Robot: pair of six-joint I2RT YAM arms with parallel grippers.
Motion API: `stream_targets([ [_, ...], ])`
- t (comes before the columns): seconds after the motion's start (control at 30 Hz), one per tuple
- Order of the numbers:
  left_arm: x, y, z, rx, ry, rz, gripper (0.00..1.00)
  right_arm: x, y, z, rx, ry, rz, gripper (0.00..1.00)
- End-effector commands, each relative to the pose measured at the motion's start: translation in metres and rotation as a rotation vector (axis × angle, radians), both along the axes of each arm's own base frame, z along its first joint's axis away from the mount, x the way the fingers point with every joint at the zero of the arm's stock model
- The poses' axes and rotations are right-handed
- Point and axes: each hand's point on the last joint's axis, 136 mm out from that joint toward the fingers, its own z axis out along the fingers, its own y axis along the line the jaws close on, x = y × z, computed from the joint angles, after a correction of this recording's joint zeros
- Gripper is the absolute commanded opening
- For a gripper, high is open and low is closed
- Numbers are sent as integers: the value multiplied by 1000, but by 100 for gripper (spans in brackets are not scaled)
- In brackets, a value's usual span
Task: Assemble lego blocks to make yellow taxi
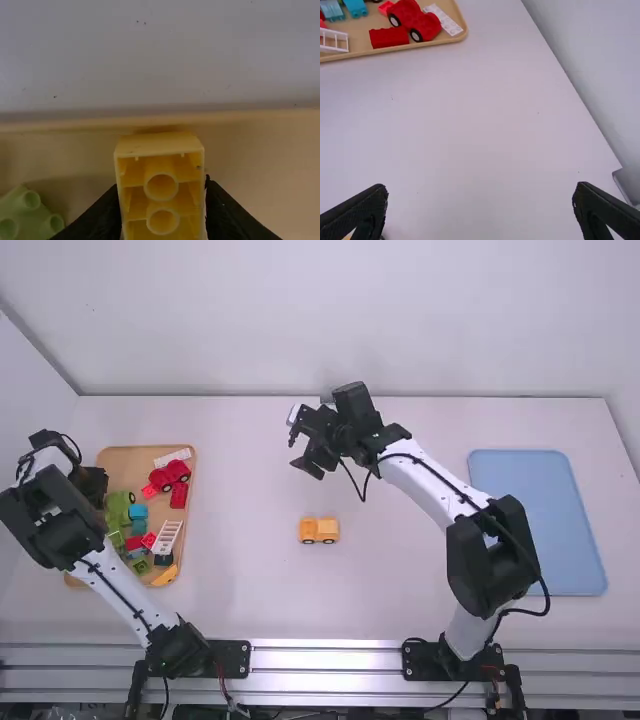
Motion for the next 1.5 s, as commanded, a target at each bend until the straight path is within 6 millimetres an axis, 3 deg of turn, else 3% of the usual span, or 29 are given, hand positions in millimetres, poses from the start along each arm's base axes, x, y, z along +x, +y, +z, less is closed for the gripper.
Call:
stream_targets([
  [0.0, -7, -6, -4, -24, 17, -8, 42, -1, -4, 7, 0, -11, -11, 99],
  [0.13, -8, -3, -4, -14, 21, -59, 42, -3, -5, 6, -5, -3, -11, 99],
  [0.27, -11, -1, -4, -7, 33, -114, 30, -3, -6, 6, -5, -2, -11, 99],
  [0.37, -10, 0, -1, 1, 33, -143, 29, -3, -6, 6, -5, -2, -11, 99],
  [0.5, -10, -1, 13, 12, 25, -167, 28, -3, -6, 6, -5, -2, -11, 99],
  [0.7, -12, -4, 70, 63, -33, -212, 24, -3, -5, 6, -3, 0, -9, 99],
  [0.83, -1, -18, 118, 118, -150, -348, 9, -2, -8, 8, 18, 13, -7, 99],
  [0.87, -1, -20, 121, 123, -161, -357, 9, -2, -7, 8, 23, 15, -3, 99],
  [0.93, 3, -36, 147, 177, -241, -441, 8, -6, -7, 14, 75, 41, 39, 99],
  [1.0, 7, -52, 161, 213, -305, -514, 9, -10, -7, 19, 119, 62, 72, 99],
  [1.13, 15, -109, 192, 303, -516, -794, 11, -17, -15, 35, 244, 118, 160, 99],
  [1.2, 18, -158, 213, 377, -689, -1039, 11, -23, -20, 48, 324, 146, 220, 99],
  [1.23, 18, -158, 213, 377, -689, -1039, 11, -23, -20, 48, 324, 146, 220, 99],
  [1.27, 17, -191, 224, 410, -796, -1165, 10, -27, -23, 55, 371, 158, 258, 99],
  [1.33, 13, -233, 234, 447, -922, -1292, 13, -34, -26, 66, 435, 177, 315, 99],
  [1.37, 12, -239, 235, 451, -938, -1307, 13, -35, -26, 68, 444, 180, 324, 99],
  [1.47, 9, -302, 238, 486, -1095, -1488, 15, -52, -27, 83, 531, 231, 417, 99],
])
